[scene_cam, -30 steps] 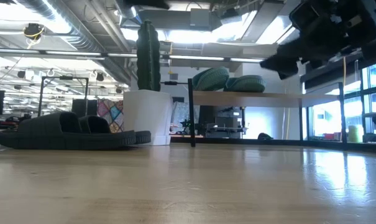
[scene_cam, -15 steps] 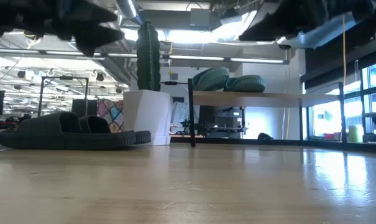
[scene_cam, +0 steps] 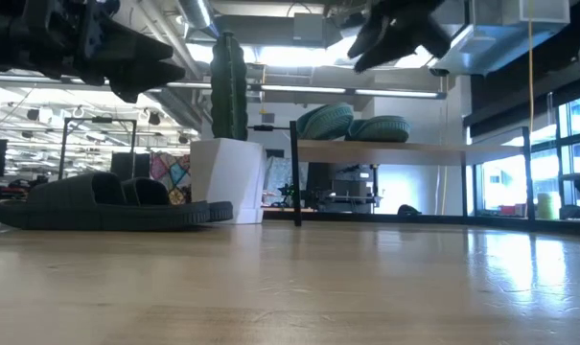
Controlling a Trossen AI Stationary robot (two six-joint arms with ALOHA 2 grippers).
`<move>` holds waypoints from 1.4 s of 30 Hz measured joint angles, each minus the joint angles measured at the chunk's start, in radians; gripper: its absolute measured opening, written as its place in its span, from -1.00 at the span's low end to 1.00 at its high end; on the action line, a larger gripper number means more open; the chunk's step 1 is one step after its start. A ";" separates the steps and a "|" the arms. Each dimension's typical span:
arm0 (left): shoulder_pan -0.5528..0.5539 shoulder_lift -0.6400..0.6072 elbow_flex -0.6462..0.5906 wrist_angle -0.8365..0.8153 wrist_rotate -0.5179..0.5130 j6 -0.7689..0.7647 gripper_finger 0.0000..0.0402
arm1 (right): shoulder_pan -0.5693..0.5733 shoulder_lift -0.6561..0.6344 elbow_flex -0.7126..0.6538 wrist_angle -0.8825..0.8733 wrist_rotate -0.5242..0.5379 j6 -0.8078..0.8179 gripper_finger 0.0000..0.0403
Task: Pick and place slides into the shelf
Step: Put the green slipper on the shelf
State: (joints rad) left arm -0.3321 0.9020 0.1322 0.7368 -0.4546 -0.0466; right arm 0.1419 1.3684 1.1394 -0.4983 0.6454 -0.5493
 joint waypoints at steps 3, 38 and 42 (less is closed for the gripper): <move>0.000 0.000 0.000 -0.001 -0.003 0.004 0.17 | -0.008 0.095 0.072 -0.068 0.044 -0.108 0.15; 0.000 0.001 0.000 -0.057 -0.003 0.005 0.17 | -0.126 0.343 0.170 -0.091 0.186 -0.237 -0.17; 0.000 0.001 0.000 -0.072 -0.003 0.005 0.17 | -0.126 0.343 0.170 -0.091 0.168 -0.219 -0.39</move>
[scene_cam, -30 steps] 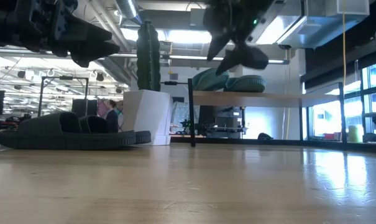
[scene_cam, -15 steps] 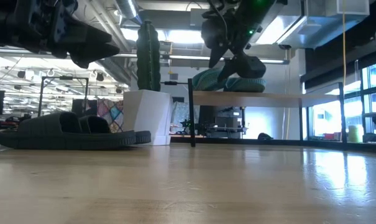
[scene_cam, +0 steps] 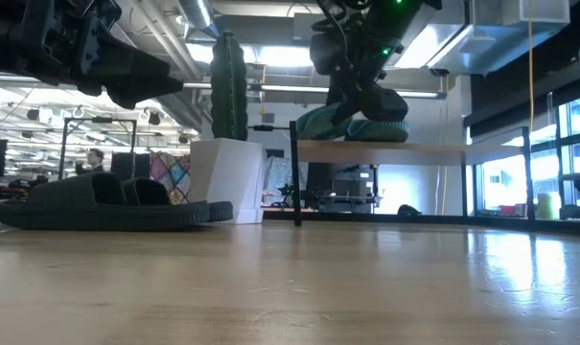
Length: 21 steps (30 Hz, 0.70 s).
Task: Pick and place slides into the shelf
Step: Put the green slipper on the shelf
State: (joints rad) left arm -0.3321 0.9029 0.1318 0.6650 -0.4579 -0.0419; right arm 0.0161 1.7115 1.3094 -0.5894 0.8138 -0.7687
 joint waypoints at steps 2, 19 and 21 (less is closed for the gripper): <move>0.000 0.000 0.000 -0.004 0.000 0.000 0.17 | 0.000 0.000 0.000 0.000 -0.005 0.037 -0.50; 0.000 0.000 0.000 -0.007 0.000 0.000 0.17 | 0.000 0.000 0.000 0.030 -0.031 0.271 -0.70; 0.000 0.000 0.000 -0.014 0.000 0.000 0.17 | -0.002 0.000 0.000 0.033 -0.090 0.298 -0.70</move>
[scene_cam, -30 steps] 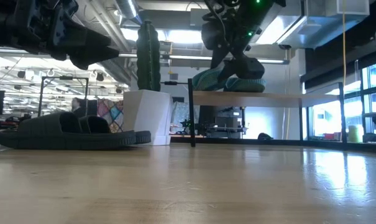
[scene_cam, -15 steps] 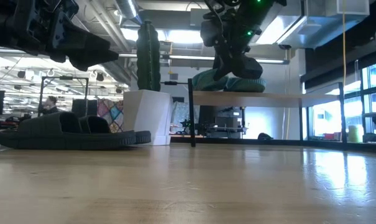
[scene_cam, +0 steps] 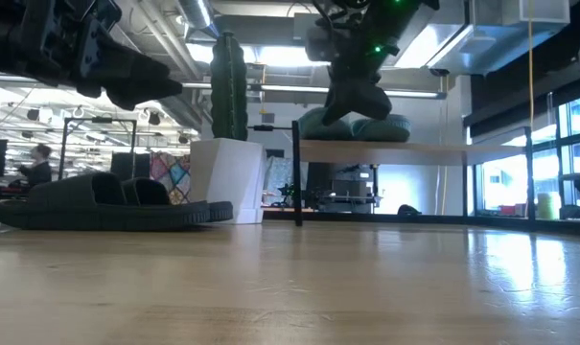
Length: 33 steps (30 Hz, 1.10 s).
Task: Pick and place slides into the shelf
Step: Put the green slipper on the shelf
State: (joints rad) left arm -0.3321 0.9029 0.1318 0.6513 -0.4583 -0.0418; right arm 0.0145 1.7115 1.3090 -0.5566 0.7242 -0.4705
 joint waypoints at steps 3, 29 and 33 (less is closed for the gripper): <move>0.000 0.000 0.000 -0.018 0.000 0.000 0.17 | -0.007 -0.001 0.000 0.001 -0.041 0.024 -0.70; 0.000 0.000 0.000 -0.031 0.000 -0.003 0.17 | -0.009 -0.002 0.000 -0.016 -0.050 -0.037 0.00; 0.000 0.000 0.000 -0.031 0.000 -0.003 0.17 | -0.003 -0.004 0.003 -0.021 -0.011 -0.037 0.21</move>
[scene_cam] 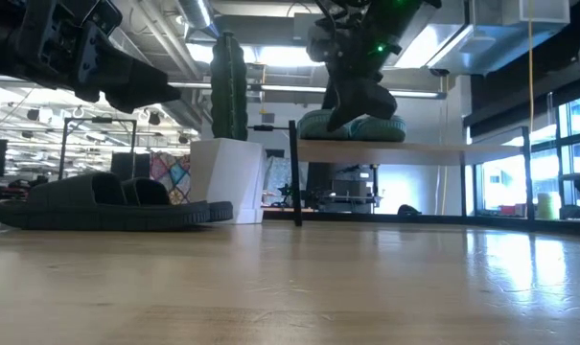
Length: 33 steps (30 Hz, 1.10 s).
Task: Pick and place slides into the shelf
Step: Put the green slipper on the shelf
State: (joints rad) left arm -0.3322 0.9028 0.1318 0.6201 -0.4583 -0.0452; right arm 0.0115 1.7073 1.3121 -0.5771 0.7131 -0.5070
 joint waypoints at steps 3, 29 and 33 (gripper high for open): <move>0.000 0.000 0.000 -0.001 0.000 0.000 0.17 | 0.014 0.000 0.031 -0.033 0.073 0.001 0.33; 0.000 0.000 0.000 -0.044 0.000 0.003 0.17 | 0.566 -0.029 0.383 -0.966 -0.211 1.223 0.43; 0.000 0.000 0.000 -0.044 0.000 0.003 0.17 | 0.663 -0.029 0.332 -0.975 -0.214 1.342 0.43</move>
State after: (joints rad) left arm -0.3325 0.9030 0.1318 0.5762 -0.4582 -0.0422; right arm 0.6745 1.6786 1.6440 -1.5519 0.4989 0.8346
